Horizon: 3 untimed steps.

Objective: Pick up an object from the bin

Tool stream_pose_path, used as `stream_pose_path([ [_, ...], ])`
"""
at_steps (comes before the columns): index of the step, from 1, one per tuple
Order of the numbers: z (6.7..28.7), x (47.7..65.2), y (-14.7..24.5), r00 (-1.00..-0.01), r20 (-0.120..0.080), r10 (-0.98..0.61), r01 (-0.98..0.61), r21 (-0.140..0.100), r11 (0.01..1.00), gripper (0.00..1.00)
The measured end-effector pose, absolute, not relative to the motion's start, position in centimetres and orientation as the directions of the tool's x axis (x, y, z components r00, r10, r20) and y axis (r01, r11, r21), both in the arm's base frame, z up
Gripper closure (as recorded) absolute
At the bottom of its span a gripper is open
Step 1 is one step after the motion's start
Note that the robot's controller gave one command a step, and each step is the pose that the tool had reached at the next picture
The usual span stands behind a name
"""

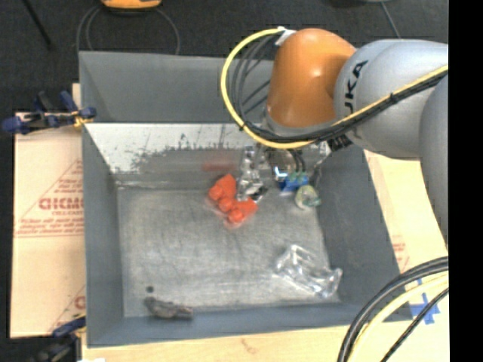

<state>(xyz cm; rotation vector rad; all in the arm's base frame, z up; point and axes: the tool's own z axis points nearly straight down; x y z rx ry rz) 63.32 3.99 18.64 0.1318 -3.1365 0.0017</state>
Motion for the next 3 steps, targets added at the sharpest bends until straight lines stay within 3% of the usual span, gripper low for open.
stream_pose_path([
  [1,16.2,61.8,4.3,-0.991,-0.001,-0.133,-0.133,-0.002,0.991,1.00],
  [2,16.8,59.1,3.6,-0.999,-0.002,0.035,0.035,0.001,0.999,1.00],
  [3,14.2,62.5,2.9,-0.990,-0.005,0.138,0.138,0.002,0.990,1.00],
])
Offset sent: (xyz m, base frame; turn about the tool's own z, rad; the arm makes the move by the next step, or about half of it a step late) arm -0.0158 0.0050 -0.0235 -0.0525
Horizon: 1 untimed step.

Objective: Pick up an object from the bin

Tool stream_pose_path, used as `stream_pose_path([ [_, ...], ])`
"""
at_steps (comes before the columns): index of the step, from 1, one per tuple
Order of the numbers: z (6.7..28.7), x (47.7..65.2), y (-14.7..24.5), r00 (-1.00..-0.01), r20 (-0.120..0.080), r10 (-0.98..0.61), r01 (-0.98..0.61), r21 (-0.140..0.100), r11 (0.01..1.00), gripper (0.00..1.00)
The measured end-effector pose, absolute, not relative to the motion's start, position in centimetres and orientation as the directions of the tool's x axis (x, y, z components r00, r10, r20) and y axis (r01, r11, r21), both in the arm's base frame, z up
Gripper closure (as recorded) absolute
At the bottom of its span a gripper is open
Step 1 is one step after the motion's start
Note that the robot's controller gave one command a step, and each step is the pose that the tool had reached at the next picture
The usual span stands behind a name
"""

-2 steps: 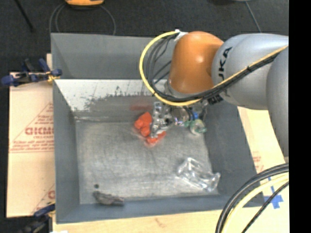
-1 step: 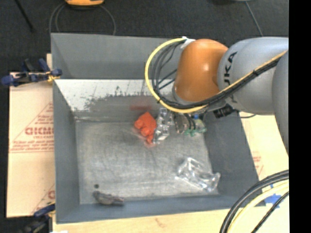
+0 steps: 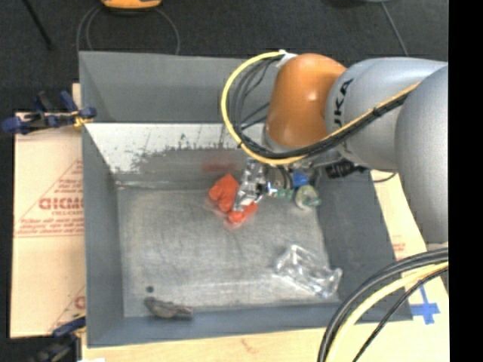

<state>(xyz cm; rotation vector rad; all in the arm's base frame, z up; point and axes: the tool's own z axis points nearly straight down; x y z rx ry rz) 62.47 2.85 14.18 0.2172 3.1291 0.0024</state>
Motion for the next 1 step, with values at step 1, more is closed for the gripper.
stream_pose_path([
  [1,14.29,62.45,2.84,-0.991,-0.005,0.137,0.137,0.001,0.991,0.00],
])
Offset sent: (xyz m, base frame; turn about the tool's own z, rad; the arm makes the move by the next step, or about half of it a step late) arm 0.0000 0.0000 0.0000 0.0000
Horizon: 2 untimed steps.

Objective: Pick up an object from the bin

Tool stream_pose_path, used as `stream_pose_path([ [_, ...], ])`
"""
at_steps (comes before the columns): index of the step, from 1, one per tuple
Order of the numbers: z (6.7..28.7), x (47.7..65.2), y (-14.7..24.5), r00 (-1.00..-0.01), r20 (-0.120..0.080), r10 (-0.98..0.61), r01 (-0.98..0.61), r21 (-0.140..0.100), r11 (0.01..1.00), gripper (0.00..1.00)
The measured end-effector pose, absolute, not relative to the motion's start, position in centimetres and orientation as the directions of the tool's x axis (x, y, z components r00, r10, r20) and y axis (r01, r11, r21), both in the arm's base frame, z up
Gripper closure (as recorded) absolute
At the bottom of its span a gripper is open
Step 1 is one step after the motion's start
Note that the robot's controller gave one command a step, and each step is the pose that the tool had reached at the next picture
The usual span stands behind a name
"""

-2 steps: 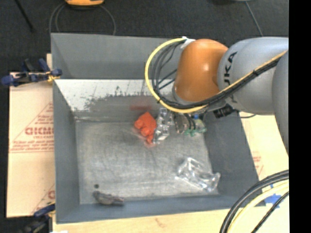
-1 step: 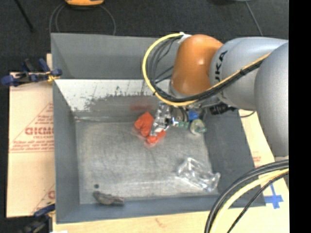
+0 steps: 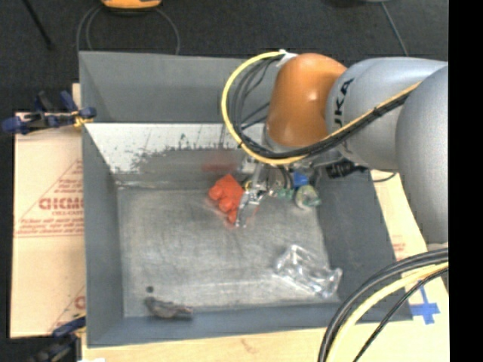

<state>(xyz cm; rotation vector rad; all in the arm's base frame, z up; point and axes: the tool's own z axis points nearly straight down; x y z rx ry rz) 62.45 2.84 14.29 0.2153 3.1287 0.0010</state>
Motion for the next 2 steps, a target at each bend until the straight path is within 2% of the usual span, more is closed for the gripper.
stream_pose_path([
  [1,9.71,65.78,2.38,-0.993,-0.015,-0.117,-0.117,-0.003,0.993,0.00],
  [2,9.59,65.73,2.32,-1.000,-0.016,-0.008,-0.008,0.002,1.000,0.00],
])
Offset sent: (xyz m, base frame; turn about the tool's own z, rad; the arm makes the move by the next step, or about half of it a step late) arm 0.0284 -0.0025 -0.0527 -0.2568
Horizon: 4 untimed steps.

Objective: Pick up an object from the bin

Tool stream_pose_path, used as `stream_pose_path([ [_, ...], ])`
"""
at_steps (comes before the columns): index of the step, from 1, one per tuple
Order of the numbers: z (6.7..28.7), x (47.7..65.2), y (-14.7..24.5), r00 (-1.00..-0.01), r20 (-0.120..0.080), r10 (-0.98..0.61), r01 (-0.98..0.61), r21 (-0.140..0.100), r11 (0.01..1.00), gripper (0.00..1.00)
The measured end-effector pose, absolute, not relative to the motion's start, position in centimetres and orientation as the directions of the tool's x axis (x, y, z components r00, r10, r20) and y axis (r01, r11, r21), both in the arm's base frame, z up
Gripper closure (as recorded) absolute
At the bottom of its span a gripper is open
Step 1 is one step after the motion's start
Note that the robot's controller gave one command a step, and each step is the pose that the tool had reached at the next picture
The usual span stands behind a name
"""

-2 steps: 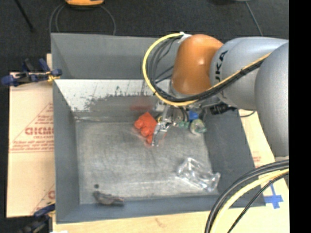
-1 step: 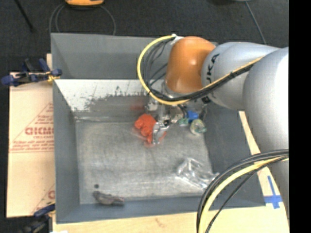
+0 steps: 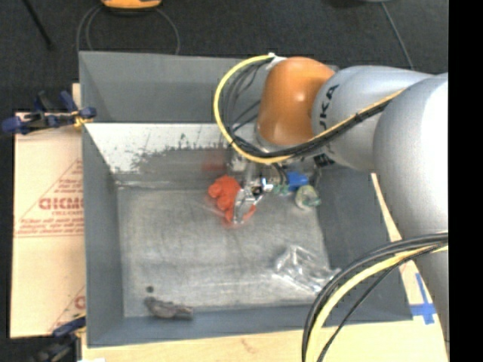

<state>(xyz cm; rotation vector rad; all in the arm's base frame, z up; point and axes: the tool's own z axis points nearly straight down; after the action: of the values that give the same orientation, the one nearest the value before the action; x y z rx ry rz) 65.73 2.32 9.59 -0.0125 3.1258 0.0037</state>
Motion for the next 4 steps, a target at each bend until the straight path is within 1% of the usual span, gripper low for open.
stream_pose_path([
  [1,10.8,64.7,-0.3,-0.999,-0.008,0.035,0.035,0.001,0.999,0.00],
  [2,10.8,65.2,3.8,-0.995,-0.008,-0.096,-0.096,-0.001,0.995,0.00],
  [3,7.5,64.5,2.2,-0.996,-0.008,0.094,0.094,0.005,0.996,0.00],
  [4,7.8,64.7,2.1,-0.996,-0.015,0.093,0.092,0.004,0.996,1.00],
])
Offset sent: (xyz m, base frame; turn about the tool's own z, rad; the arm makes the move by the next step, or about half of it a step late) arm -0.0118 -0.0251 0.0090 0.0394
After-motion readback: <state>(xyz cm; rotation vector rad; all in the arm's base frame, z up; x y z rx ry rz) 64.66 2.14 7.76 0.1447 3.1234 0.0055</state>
